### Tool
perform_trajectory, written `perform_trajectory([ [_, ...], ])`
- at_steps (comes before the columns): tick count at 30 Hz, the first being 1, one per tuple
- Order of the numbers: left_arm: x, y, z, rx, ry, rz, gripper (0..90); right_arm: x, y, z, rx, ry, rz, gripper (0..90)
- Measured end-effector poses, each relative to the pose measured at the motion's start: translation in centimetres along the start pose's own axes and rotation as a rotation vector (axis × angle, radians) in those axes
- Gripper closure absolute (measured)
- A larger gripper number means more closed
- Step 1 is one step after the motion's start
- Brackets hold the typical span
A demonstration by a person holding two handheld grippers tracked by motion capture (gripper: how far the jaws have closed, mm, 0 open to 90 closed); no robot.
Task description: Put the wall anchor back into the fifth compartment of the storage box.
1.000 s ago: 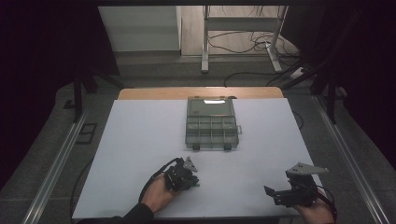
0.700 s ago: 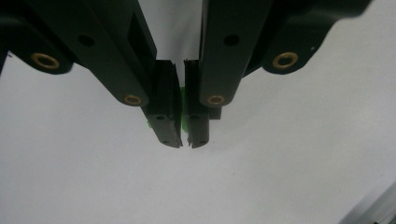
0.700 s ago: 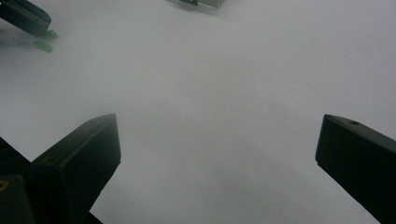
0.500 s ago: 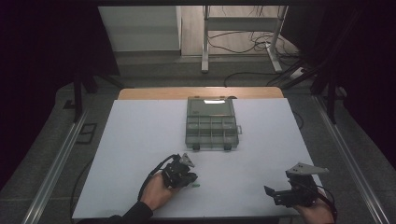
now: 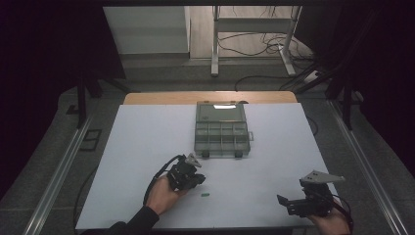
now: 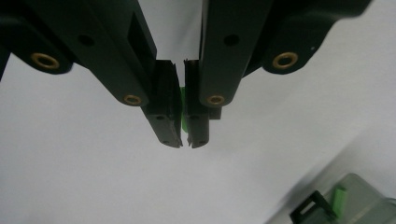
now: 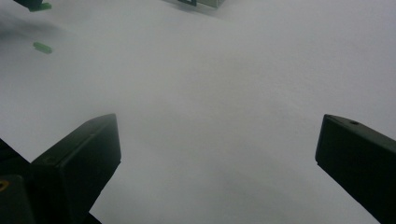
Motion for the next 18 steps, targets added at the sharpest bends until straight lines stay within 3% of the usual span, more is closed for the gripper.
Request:
perform_trajectory([
  [18, 1.5, 2.4, 2.7, 0.038, 0.029, -0.043, 85.8, 0.1, 0.0, -0.1, -0.009, 0.000, -0.010, 0.3],
])
Point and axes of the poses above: each handheld gripper's, and its own axes: x roughly backward along the jaws, y roughly out of its top, z roughly to its left, the point moved 8 cm from there along -x, roughly forward along the jaws, and after that the axes turned 8 degrees about y, right-handed, at the moved point
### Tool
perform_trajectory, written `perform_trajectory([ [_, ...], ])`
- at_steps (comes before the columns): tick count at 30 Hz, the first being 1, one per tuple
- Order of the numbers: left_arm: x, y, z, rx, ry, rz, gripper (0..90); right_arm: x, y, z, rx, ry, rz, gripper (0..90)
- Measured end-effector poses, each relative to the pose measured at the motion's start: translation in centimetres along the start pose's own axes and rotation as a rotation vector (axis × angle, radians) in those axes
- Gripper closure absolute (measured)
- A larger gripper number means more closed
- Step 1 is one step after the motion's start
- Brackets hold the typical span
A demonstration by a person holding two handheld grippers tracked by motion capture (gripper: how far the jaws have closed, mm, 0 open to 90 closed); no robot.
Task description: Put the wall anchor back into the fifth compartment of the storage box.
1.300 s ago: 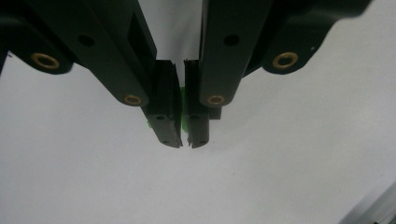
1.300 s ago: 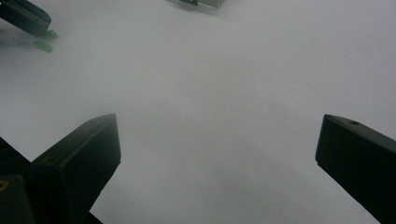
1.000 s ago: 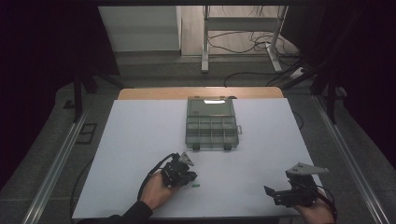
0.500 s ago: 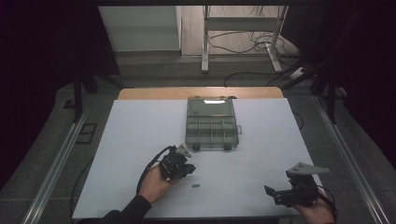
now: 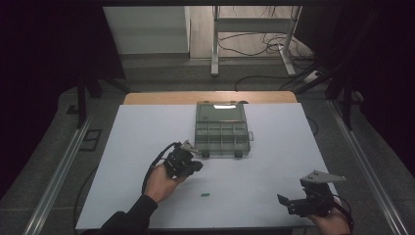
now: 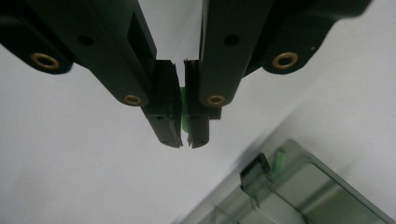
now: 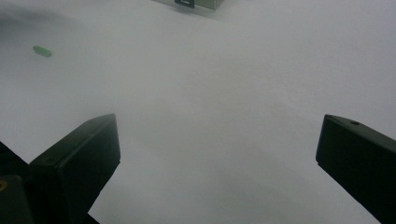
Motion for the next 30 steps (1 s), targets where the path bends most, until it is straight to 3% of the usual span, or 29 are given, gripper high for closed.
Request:
perform_trajectory([
  [12, 0.1, 2.4, 2.2, 0.030, 0.018, -0.025, 85.8, 0.0, 0.0, 0.0, -0.002, 0.002, 0.001, 0.2],
  [30, -1.0, 4.4, 4.5, 0.058, 0.054, -0.034, 85.7, -0.1, -0.1, 0.0, 0.000, 0.005, 0.010, 0.3],
])
Point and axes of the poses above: each handheld gripper's, and its own axes: x roughly backward along the jaws, y roughly out of its top, z roughly to its left, the point moved 8 cm from there along -x, roughly forward along the jaws, and after that the axes turned 8 degrees about y, right-handed, at the moved point
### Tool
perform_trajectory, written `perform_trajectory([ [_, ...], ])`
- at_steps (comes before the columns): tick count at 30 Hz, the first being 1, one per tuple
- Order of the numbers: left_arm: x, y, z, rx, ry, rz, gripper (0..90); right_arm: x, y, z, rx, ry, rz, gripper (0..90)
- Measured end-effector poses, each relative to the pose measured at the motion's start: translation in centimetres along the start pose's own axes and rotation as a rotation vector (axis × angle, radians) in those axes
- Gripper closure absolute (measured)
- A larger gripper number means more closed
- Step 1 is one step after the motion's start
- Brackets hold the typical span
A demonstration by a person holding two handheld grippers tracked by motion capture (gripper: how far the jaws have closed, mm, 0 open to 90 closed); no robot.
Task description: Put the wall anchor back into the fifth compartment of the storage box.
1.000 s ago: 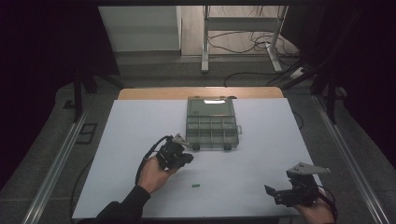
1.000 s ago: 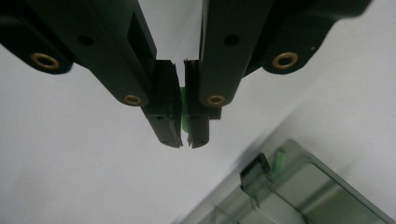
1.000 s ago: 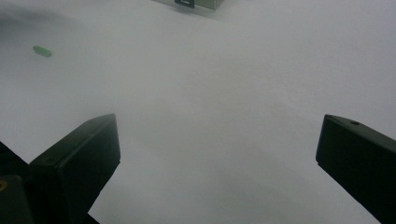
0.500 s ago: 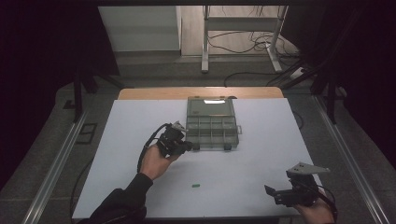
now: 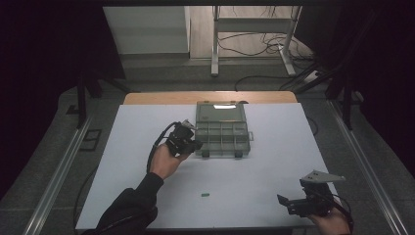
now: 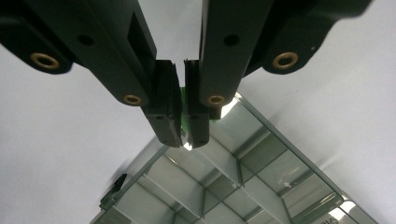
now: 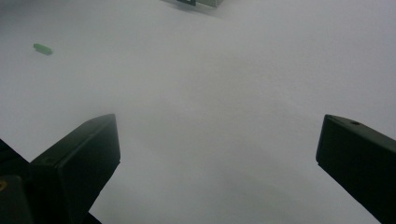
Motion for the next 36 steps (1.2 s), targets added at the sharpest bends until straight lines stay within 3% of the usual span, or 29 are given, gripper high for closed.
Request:
perform_trajectory([
  [23, -1.6, 1.5, 1.4, 0.017, 0.038, -0.016, 85.4, -0.1, -0.1, 0.1, 0.002, 0.004, 0.011, 0.4],
  [36, -3.4, 1.1, 2.0, 0.027, 0.054, 0.001, 84.8, -0.1, -0.1, 0.1, 0.006, 0.007, 0.012, 0.5],
])
Point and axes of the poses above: each handheld gripper's, and its own axes: x roughly backward along the jaws, y roughly out of its top, z roughly to its left, the point moved 8 cm from there along -x, roughly forward along the jaws, and after that the axes turned 8 degrees about y, right-handed, at the moved point
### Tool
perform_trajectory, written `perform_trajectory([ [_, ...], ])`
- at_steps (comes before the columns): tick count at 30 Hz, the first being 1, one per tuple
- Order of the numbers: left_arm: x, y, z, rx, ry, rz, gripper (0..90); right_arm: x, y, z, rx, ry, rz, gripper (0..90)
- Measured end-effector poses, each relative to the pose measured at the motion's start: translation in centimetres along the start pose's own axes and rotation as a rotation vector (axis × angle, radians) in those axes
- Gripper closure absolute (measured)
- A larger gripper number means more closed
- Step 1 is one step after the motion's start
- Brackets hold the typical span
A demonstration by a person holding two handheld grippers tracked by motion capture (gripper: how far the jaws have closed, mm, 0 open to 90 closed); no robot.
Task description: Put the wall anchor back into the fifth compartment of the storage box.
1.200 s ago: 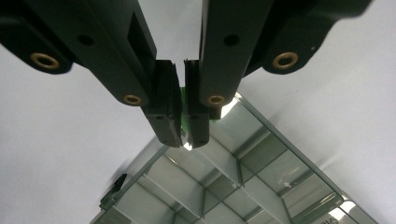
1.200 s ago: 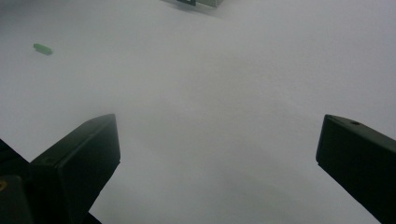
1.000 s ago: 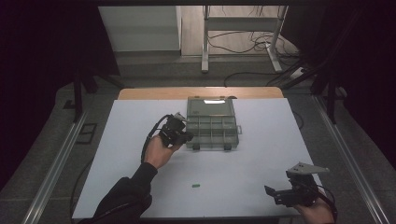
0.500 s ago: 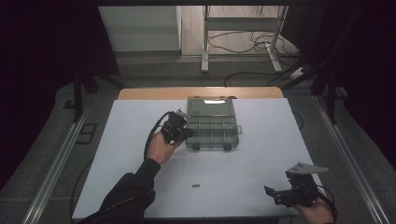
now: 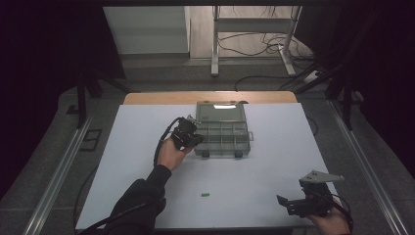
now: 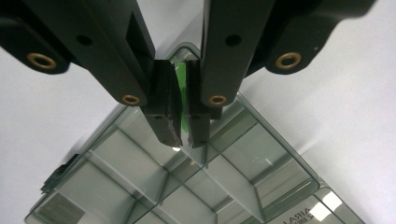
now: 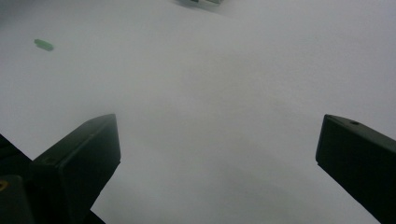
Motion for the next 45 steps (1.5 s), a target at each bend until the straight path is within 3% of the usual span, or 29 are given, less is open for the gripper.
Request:
perform_trajectory([
  [9, -1.2, -0.5, 0.1, 0.005, 0.005, 0.007, 84.4, 0.0, 0.0, 0.0, 0.002, 0.001, 0.002, 0.5],
  [14, -1.3, -0.5, 0.1, 0.012, 0.007, 0.002, 79.3, 0.0, 0.0, 0.0, 0.001, 0.002, 0.001, 0.5],
  [20, -0.7, -0.7, 0.1, 0.013, 0.004, -0.003, 74.7, 0.0, 0.0, 0.0, 0.000, 0.002, 0.001, 0.5],
  [25, -0.1, -0.8, 0.0, 0.026, -0.007, -0.016, 67.3, 0.0, 0.0, 0.0, 0.002, 0.000, 0.002, 0.6],
  [34, 1.2, -1.5, -0.4, 0.015, -0.002, -0.027, 54.4, 0.0, 0.0, 0.0, 0.001, 0.001, 0.001, 0.6],
  [45, 2.9, -2.6, -0.8, 0.021, -0.025, -0.044, 49.7, 0.0, 0.0, 0.0, -0.001, 0.000, -0.001, 0.6],
])
Point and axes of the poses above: each handheld gripper's, and its own axes: x roughly backward along the jaws, y roughly out of its top, z roughly to its left, the point moved 8 cm from there along -x, roughly forward along the jaws, and after that the axes turned 8 degrees about y, right-handed, at the moved point
